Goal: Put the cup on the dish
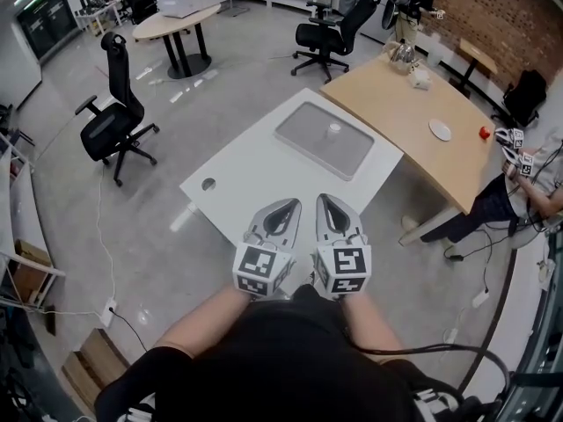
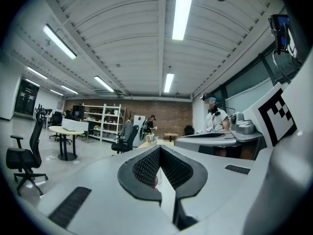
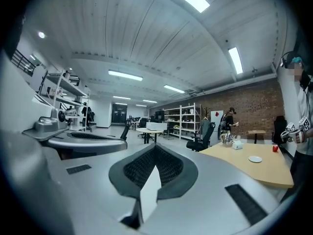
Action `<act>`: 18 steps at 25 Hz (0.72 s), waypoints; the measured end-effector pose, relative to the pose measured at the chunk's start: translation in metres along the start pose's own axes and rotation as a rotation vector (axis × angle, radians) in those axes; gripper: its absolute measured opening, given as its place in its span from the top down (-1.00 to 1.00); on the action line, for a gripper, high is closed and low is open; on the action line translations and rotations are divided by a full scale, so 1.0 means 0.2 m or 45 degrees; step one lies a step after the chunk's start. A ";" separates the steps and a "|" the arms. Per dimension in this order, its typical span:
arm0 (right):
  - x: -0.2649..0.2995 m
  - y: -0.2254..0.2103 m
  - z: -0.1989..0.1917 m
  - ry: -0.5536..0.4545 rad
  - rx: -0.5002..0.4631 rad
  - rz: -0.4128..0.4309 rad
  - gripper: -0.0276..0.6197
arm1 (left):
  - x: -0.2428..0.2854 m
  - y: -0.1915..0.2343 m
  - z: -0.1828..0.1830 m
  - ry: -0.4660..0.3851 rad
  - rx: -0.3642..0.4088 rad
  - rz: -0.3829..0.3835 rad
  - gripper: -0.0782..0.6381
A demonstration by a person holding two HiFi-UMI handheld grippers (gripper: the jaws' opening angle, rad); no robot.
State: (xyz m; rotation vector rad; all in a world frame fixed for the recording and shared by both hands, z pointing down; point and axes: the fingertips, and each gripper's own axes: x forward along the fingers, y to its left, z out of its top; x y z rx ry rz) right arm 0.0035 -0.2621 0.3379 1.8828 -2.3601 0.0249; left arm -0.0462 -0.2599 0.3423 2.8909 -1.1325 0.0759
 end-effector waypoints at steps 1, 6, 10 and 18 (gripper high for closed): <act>-0.01 0.01 0.01 -0.003 -0.002 -0.003 0.88 | -0.02 0.00 0.00 0.001 -0.003 -0.003 0.76; -0.03 0.03 0.06 -0.020 -0.027 -0.016 0.88 | -0.05 -0.01 0.03 -0.026 0.010 -0.002 0.76; -0.05 0.04 0.08 -0.035 -0.040 -0.024 0.88 | -0.06 -0.03 0.04 -0.040 0.018 0.001 0.76; -0.05 0.03 0.08 -0.041 -0.048 -0.020 0.88 | -0.06 -0.04 0.04 -0.034 0.029 0.000 0.76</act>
